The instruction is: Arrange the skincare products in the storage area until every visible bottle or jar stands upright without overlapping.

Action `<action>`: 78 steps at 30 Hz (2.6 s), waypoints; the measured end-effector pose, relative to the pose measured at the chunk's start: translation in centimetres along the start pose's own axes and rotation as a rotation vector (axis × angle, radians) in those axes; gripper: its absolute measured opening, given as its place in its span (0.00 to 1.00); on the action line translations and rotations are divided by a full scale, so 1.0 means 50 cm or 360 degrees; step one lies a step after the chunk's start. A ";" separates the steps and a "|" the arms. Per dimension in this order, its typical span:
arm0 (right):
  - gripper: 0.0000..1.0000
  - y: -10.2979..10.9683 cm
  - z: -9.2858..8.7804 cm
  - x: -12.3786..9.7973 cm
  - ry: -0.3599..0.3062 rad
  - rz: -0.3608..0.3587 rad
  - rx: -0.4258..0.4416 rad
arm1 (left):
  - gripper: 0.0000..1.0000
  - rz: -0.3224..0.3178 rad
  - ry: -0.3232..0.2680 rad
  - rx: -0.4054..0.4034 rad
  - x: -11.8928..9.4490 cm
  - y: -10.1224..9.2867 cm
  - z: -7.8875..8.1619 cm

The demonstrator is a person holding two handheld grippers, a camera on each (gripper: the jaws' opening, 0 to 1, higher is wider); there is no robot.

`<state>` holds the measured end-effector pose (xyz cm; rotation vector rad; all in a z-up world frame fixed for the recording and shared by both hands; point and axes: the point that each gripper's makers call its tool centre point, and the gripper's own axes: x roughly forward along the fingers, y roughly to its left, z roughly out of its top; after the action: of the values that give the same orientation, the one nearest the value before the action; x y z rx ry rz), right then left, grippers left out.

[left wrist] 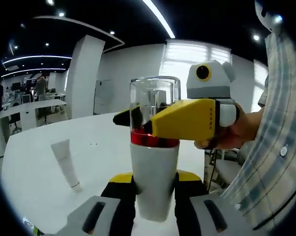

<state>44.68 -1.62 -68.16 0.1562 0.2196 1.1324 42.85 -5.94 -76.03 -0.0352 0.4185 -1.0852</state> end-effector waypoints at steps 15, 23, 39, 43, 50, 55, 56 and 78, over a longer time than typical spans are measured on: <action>0.36 -0.012 -0.076 -0.003 0.0256 -0.0033 -0.0025 | 0.28 0.0015 -0.0004 -0.0045 0.000 0.012 -0.005; 0.29 -0.001 -0.080 0.007 0.0273 -0.0048 -0.0140 | 0.29 -0.0001 -0.0036 -0.0015 -0.005 0.016 -0.005; 0.29 -0.053 -0.081 0.033 0.0307 -0.0103 -0.0111 | 0.38 0.0232 0.0060 -0.0190 -0.050 0.072 -0.080; 0.29 -0.095 -0.080 0.036 0.0306 -0.0147 -0.0091 | 0.45 0.0385 0.0088 -0.0265 -0.084 0.098 -0.106; 0.29 -0.172 -0.091 0.036 0.0322 -0.0224 -0.0078 | 0.50 0.0545 0.0078 -0.0343 -0.133 0.118 -0.126; 0.29 -0.233 -0.105 0.036 0.0353 -0.0285 -0.0107 | 0.49 0.0603 0.0087 -0.0427 -0.165 0.109 -0.147; 0.29 -0.244 -0.107 0.035 0.0355 -0.0293 -0.0109 | 0.49 0.0631 0.0093 -0.0430 -0.173 0.109 -0.152; 0.29 -0.440 -0.184 0.067 0.0412 -0.0463 -0.0064 | 0.49 0.0924 0.0056 -0.0648 -0.274 0.107 -0.190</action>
<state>63.06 -7.62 -82.52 -0.0581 0.4351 0.8643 38.68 10.07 -81.73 -0.2404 0.6294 -0.4189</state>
